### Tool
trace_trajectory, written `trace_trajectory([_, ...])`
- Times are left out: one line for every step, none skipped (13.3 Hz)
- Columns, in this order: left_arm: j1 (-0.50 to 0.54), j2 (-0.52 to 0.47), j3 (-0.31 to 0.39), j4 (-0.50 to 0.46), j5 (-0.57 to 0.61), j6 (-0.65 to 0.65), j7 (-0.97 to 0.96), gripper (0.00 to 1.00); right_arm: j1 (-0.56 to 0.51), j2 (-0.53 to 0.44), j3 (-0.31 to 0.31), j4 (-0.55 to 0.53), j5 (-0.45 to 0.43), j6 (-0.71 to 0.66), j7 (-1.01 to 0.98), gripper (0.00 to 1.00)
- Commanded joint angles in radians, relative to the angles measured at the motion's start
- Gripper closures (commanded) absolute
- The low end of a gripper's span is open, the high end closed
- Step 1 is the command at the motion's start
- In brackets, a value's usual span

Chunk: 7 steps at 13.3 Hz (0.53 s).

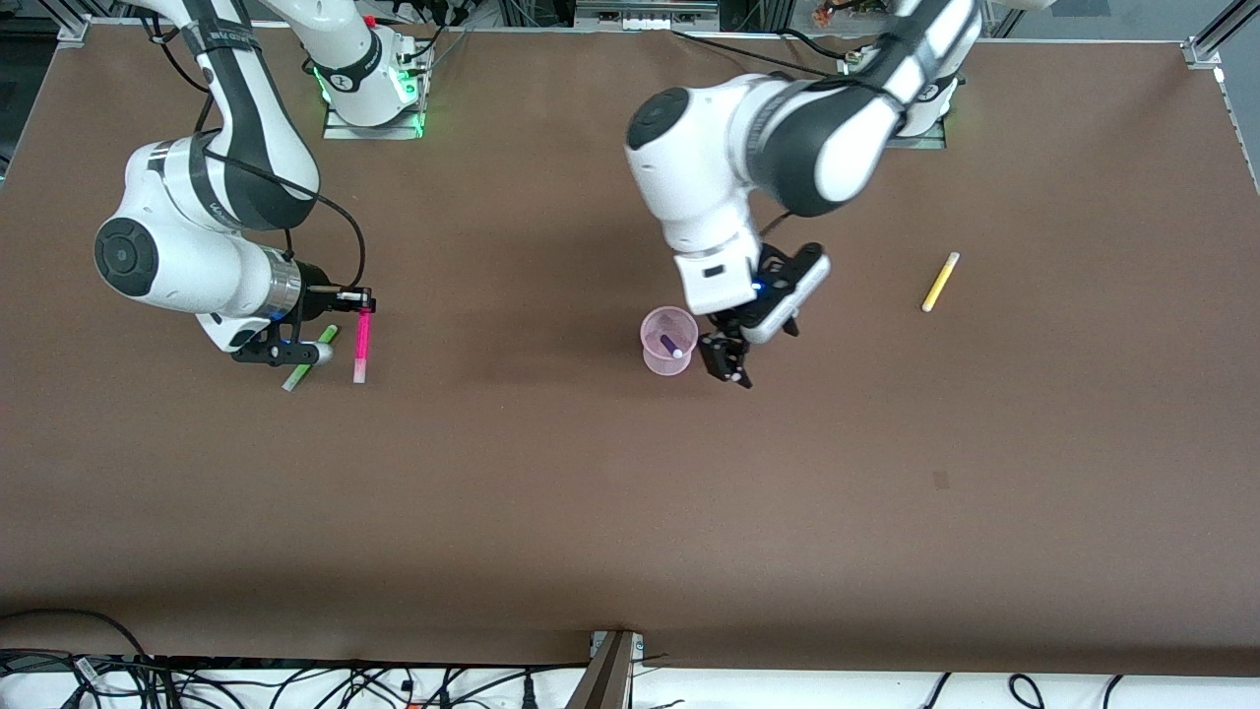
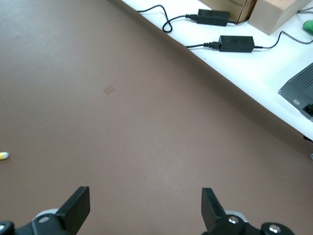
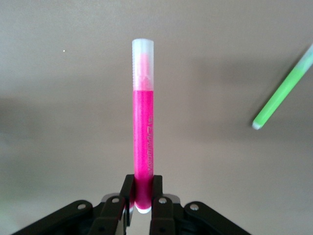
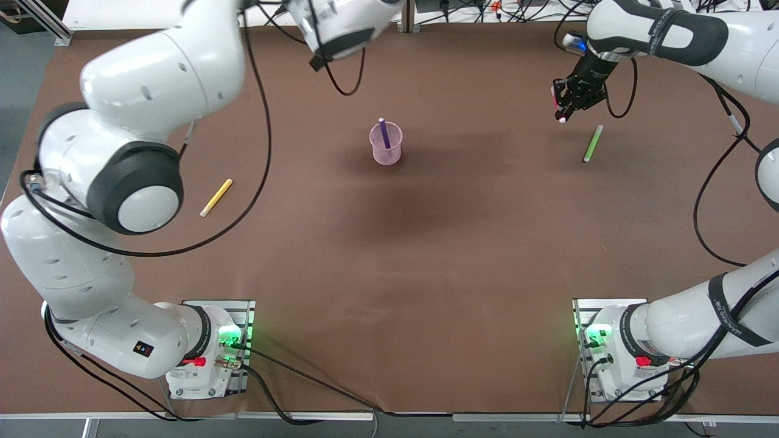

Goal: Organize pens into pink holder with both arms
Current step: 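Lift the pink pen over the cup while the left gripper withdraws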

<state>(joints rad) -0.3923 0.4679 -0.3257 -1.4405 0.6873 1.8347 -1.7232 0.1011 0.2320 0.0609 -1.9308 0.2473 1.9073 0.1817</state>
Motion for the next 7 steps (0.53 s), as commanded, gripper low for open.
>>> trace_trajectory([0.133, -0.078, -0.015, -0.021, -0.167, 0.063, 0.236, 0.0, 0.017, 0.05, 0.007, 0.12, 0.1, -0.131, 0.16, 1.0])
trace_trajectory([0.182, -0.095, -0.016, -0.021, -0.223, 0.064, 0.335, 0.0, 0.028, 0.064, 0.007, 0.15, 0.157, -0.169, 0.221, 1.0])
trace_trajectory([0.228, -0.112, -0.016, -0.021, -0.282, 0.064, 0.452, 0.0, 0.043, 0.069, 0.007, 0.162, 0.202, -0.18, 0.281, 1.0])
trace_trajectory([0.275, -0.135, -0.013, -0.021, -0.345, 0.063, 0.573, 0.0, 0.061, 0.07, 0.007, 0.164, 0.257, -0.179, 0.338, 1.0])
trace_trajectory([0.32, -0.149, -0.013, -0.023, -0.4, 0.06, 0.687, 0.0, 0.086, 0.075, 0.007, 0.164, 0.339, -0.169, 0.388, 1.0])
trace_trajectory([0.358, -0.159, -0.013, -0.027, -0.434, 0.055, 0.774, 0.0, 0.104, 0.096, 0.007, 0.164, 0.437, -0.154, 0.428, 1.0])
trace_trajectory([0.39, -0.175, -0.013, -0.04, -0.46, 0.054, 0.857, 0.0, 0.126, 0.11, 0.007, 0.164, 0.528, -0.118, 0.456, 1.0])
